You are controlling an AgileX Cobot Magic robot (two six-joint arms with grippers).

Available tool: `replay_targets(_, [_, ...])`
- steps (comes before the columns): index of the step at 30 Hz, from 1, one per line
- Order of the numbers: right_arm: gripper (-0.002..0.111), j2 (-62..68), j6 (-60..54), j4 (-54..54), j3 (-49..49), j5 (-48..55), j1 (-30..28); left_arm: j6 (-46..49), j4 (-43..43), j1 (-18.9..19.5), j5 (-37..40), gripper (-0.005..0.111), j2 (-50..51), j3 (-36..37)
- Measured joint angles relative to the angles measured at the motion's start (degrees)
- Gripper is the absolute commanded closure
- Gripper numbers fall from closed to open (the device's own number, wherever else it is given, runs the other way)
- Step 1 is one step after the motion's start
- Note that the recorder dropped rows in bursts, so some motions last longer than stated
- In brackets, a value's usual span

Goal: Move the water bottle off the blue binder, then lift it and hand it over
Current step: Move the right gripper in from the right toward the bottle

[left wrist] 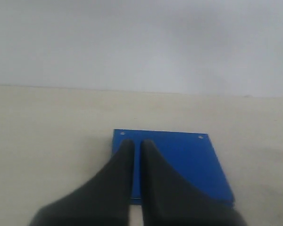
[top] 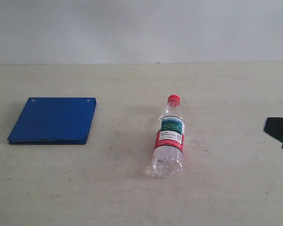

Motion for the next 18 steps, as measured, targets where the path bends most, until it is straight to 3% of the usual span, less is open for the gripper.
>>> replay_targets(1, [0.108, 3.7, -8.5, 5.5, -0.3, 6.2, 0.0, -1.1, 0.0, 0.0, 4.8, 0.102, 3.1, 0.0])
replay_targets(4, [0.108, 10.4, -18.9, 9.5, -0.4, 17.3, 0.0, -5.6, 0.0, 0.0, 17.6, 0.102, 9.4, 0.0])
replay_targets(7, [0.108, 12.7, -23.7, 12.7, -0.4, 15.7, 0.0, -6.8, 0.0, 0.0, 24.6, 0.102, 11.5, 0.0])
replay_targets(10, [0.108, 12.7, -24.1, 12.5, -0.4, 11.5, 0.0, -7.0, 0.0, 0.0, 26.0, 0.102, 9.8, -0.6])
replay_targets(13, [0.108, 12.7, -24.3, 12.2, -0.4, 12.2, 0.0, -2.5, -0.2, 0.0, 15.2, 0.102, 6.9, -3.1])
replay_targets(18, [0.108, 12.7, -24.3, 11.9, -0.4, 15.7, 0.0, 13.6, -0.5, 0.0, -16.0, 0.102, 5.8, -7.3])
